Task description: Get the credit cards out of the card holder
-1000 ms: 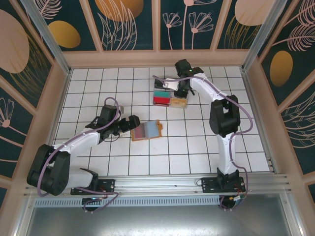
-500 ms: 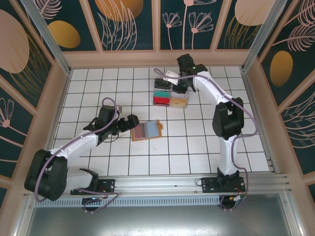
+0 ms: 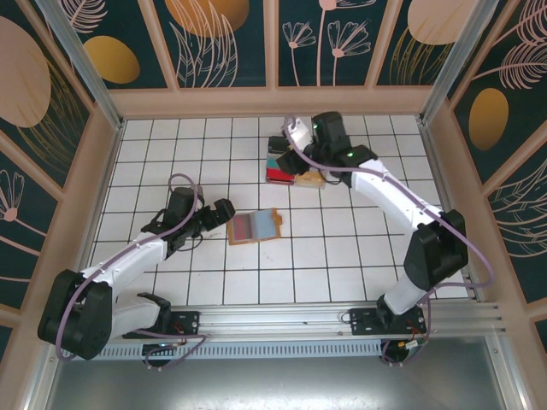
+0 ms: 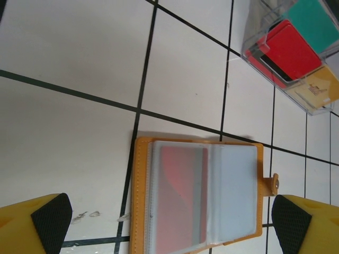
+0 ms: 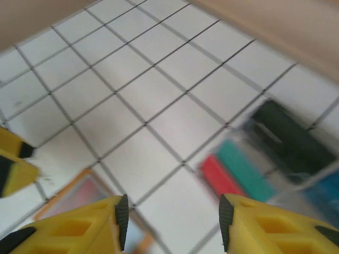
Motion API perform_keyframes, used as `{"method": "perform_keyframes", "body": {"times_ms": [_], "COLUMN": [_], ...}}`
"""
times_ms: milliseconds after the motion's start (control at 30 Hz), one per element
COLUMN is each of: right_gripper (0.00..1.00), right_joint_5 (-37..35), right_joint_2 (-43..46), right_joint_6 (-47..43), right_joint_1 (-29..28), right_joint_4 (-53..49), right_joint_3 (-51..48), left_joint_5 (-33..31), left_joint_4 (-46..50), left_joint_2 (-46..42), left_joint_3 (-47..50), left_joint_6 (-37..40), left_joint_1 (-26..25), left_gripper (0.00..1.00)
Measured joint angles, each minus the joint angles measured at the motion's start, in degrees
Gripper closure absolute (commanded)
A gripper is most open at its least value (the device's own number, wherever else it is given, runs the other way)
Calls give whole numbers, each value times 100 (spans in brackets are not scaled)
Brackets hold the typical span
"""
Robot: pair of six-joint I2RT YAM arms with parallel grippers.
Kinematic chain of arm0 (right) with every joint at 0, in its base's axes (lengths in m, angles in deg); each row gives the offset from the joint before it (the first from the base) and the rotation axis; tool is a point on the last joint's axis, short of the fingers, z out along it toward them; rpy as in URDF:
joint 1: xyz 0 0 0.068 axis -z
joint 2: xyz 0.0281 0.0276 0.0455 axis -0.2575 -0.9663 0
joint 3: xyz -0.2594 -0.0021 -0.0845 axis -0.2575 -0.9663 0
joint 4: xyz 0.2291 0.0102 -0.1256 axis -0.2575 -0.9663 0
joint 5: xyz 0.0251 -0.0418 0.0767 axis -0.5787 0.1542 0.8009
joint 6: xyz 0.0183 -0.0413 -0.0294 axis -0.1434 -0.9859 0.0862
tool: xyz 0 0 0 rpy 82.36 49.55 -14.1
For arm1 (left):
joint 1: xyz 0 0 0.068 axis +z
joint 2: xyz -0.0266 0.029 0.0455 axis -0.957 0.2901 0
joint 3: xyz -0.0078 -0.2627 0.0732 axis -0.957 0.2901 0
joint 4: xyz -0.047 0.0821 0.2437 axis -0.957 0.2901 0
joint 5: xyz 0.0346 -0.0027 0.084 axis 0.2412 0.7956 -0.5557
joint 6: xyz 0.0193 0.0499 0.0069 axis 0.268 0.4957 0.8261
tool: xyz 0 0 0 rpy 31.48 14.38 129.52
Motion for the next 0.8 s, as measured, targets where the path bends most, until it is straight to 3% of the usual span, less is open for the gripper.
{"method": "perform_keyframes", "body": {"times_ms": [133,400,600,800], "right_gripper": [48,49,48,49], "right_joint_5": [42,-610,-1360,-1624], "right_joint_2": [-166,-1115,-1462,-1714], "right_joint_6": [861,2275,3080,3646], "right_joint_1": [-446,-1064,-1672,-2107], "right_joint_4": [240,323,179,94], "right_joint_3": [-157,-20,-13,-11], "left_joint_5": [-164,-498,-605,-573], "left_joint_4": [4,170,166,164], "left_joint_2": [0,-61,-227,-262], "left_joint_3": [90,175,232,284], "left_joint_6": [-85,-199,-297,-323], "left_joint_1": [33,323,450,450], "left_gripper": [1,1,1,1]}}
